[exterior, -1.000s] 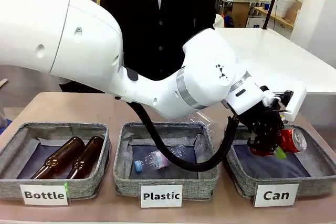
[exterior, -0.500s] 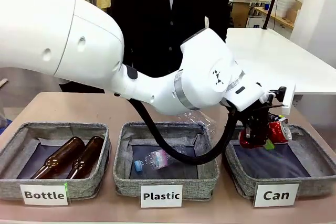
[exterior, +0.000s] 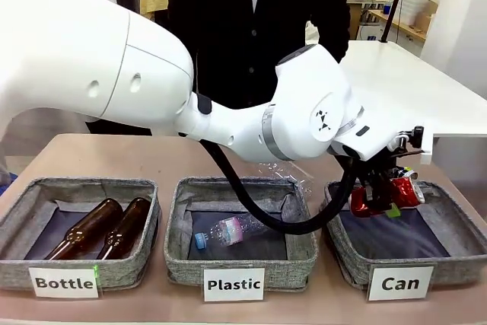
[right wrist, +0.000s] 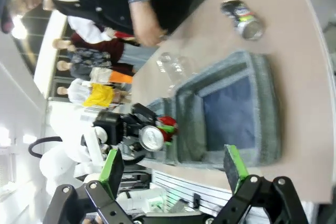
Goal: Sort the can waste into the basket.
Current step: Pick up the can waste from the table and place it in the right Fabric basket.
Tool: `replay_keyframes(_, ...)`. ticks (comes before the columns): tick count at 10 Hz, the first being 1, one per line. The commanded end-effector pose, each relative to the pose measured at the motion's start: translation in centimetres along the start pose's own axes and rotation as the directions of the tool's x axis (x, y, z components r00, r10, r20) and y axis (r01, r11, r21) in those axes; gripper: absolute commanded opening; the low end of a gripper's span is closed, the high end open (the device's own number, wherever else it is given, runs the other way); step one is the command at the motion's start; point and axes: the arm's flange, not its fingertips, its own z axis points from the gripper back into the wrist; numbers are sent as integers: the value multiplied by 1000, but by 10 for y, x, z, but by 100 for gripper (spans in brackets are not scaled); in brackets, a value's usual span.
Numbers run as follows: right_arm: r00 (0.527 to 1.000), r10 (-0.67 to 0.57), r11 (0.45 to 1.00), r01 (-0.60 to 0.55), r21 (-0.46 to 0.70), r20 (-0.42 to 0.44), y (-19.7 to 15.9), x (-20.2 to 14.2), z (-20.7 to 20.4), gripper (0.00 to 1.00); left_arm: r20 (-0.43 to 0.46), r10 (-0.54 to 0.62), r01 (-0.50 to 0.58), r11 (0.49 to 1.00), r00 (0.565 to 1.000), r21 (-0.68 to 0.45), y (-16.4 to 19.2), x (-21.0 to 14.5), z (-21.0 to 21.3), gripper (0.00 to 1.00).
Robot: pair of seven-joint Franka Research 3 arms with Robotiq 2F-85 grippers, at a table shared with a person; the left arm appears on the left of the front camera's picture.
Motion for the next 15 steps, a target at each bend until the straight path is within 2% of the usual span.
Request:
replay_keyframes(1, 999, -31, 997, 29, -67, -34, 0, -3, 38, 100, 0, 0, 0, 1000, 1000, 1, 6, 6, -3, 27)
replay_keyframes(2, 999, -42, 997, 42, -71, 2, -3, -1, 37, 100, 6, -2, 2, 1000, 1000, 9, 6, 6, -6, 27)
replay_keyframes(3, 999, -42, 997, 42, -58, -1, -4, -1, 33, 100, 1, 0, 0, 1000, 1000, 10, 6, 5, -6, 27)
replay_keyframes(4, 997, -65, 995, 67, -68, 44, -2, 1, 29, 100, 12, -2, 2, 1000, 1000, 23, 7, 5, -5, 41)
replay_keyframes(5, 1000, -14, 997, 15, -79, 15, -6, -6, 41, 100, 11, -13, 13, 1000, 1000, 14, 7, 7, -4, 86)
replay_keyframes(6, 1000, -14, 997, 15, -79, 15, -6, -6, 41, 100, 13, -16, 16, 1000, 1000, 13, 7, 8, -3, 100)
replay_keyframes(11, 1000, -14, 997, 15, -79, 15, -6, -6, 41, 100, 47, -33, 32, 999, 998, 26, -2, 16, 4, 100)
replay_keyframes(12, 1000, -14, 997, 15, -79, 15, -6, -6, 41, 100, 53, -31, 30, 999, 998, 20, -5, 17, 14, 95)
replay_keyframes(13, 999, -25, 997, 26, -78, 20, -7, -6, 40, 100, 114, -9, 13, 999, 993, -34, -14, 20, 36, 95)
replay_keyframes(15, 999, -38, 998, 37, -51, -11, -6, -5, 30, 100, 162, 30, -19, 997, 986, -71, -48, 19, 111, 95)
